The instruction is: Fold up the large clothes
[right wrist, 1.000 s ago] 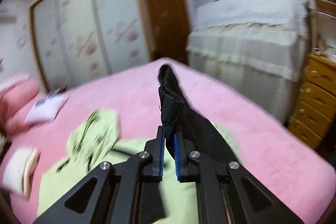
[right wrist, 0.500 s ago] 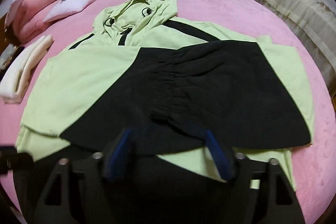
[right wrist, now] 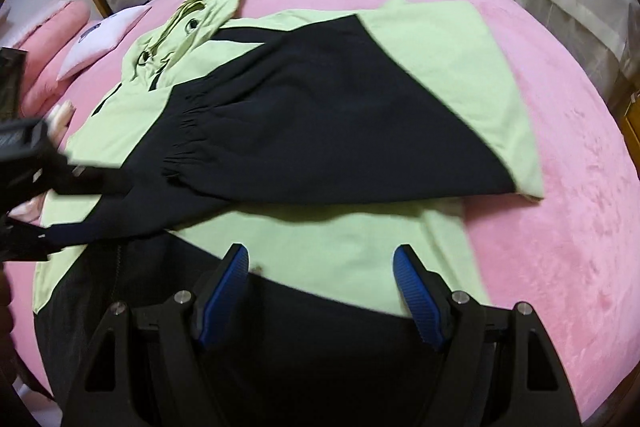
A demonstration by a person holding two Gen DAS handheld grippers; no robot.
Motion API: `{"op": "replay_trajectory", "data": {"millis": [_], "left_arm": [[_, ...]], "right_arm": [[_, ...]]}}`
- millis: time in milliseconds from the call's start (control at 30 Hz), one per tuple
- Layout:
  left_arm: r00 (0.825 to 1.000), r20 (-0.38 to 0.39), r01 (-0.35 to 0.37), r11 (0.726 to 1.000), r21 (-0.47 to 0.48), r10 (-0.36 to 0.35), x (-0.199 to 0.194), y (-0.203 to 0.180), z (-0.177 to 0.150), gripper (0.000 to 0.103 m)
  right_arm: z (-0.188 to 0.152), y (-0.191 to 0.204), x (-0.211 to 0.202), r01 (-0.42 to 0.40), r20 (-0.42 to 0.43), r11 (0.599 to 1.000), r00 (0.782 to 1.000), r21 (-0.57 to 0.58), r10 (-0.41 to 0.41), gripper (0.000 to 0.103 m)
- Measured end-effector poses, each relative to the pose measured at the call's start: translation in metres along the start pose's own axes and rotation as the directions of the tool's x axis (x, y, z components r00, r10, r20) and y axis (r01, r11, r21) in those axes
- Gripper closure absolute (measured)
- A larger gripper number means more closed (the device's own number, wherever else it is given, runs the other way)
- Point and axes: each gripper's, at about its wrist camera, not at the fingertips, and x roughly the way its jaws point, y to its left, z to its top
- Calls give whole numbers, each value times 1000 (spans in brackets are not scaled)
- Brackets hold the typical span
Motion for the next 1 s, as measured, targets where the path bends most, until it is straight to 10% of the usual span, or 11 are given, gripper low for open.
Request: {"op": "replay_trajectory", "data": {"millis": [367, 467, 600, 700, 1000], "left_arm": [[993, 83, -76, 993, -86, 84, 52, -38, 9, 52], [994, 75, -71, 995, -68, 76, 60, -51, 10, 60], [997, 72, -1, 994, -107, 8, 71, -60, 15, 94], [992, 128, 36, 990, -136, -18, 72, -67, 17, 95], [900, 358, 239, 968, 71, -249, -3, -154, 40, 96]], "right_arm": [[1, -46, -10, -37, -31, 983, 999, -181, 32, 28], [-6, -64, -12, -25, -25, 990, 999, -138, 21, 28], [-7, -86, -1, -38, -45, 998, 998, -55, 36, 28], [3, -93, 4, -64, -21, 998, 998, -20, 64, 28], [25, -81, 26, -91, 29, 992, 995, -85, 94, 28]]}}
